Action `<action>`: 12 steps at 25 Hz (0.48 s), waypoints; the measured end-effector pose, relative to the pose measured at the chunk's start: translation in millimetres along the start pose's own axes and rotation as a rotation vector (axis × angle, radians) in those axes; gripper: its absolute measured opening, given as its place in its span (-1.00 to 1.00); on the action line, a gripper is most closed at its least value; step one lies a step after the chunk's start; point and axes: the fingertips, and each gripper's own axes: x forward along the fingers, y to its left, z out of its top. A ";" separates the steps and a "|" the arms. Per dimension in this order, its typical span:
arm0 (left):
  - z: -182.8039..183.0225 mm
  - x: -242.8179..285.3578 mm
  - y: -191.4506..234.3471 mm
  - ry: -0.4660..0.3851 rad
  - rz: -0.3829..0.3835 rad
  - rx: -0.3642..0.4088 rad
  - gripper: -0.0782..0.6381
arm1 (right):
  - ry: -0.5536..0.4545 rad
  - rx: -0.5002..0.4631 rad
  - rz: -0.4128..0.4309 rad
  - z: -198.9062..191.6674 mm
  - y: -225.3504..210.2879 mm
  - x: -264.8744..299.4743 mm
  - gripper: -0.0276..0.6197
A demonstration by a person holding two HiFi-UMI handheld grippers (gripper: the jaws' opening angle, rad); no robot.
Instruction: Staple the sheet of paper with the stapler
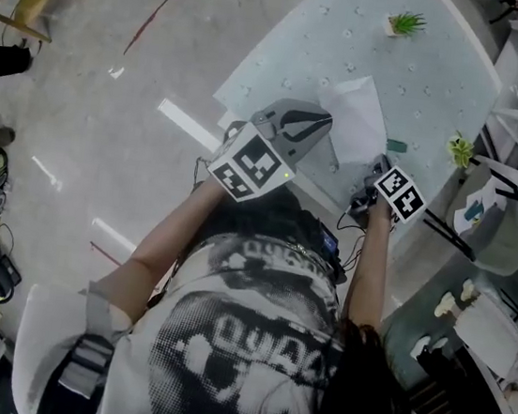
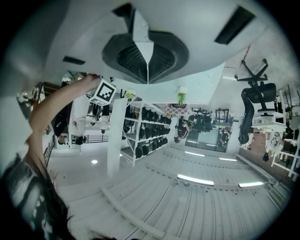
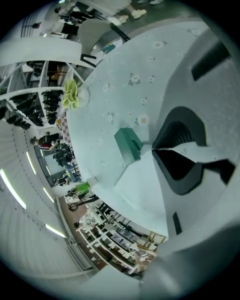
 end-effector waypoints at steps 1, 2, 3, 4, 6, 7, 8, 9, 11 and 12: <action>-0.9 0.8 0.8 0.003 -0.003 -0.001 -0.77 | -0.006 0.034 -0.001 -0.3 -0.3 -0.1 -0.87; -1.6 1.9 1.7 0.005 -0.006 -0.002 -0.77 | -0.013 0.066 -0.011 -0.1 -1.9 0.0 -0.87; -2.0 3.0 2.8 0.007 -0.008 -0.002 -0.77 | -0.020 0.093 -0.027 0.3 -4.5 0.2 -0.87; -2.0 4.1 3.9 0.008 -0.010 -0.002 -0.77 | -0.027 0.115 -0.044 0.9 -7.0 0.5 -0.87; -1.1 6.4 5.3 0.008 -0.016 -0.001 -0.77 | -0.038 0.140 -0.066 1.8 -10.0 0.7 -0.87; -0.4 7.7 5.8 0.007 -0.020 0.001 -0.77 | -0.043 0.144 -0.073 2.2 -11.1 0.6 -0.87; 0.2 9.3 6.3 0.007 -0.025 0.003 -0.77 | -0.048 0.146 -0.078 2.6 -12.3 0.4 -0.87; 0.5 10.9 6.8 0.007 -0.030 0.005 -0.77 | -0.053 0.147 -0.083 2.9 -13.3 0.3 -0.86; 1.1 13.7 7.7 0.007 -0.038 0.010 -0.77 | -0.060 0.157 -0.084 3.2 -13.6 0.1 -0.86; 1.8 14.5 7.9 0.007 -0.041 0.012 -0.77 | -0.066 0.164 -0.081 3.2 -12.6 -0.3 -0.86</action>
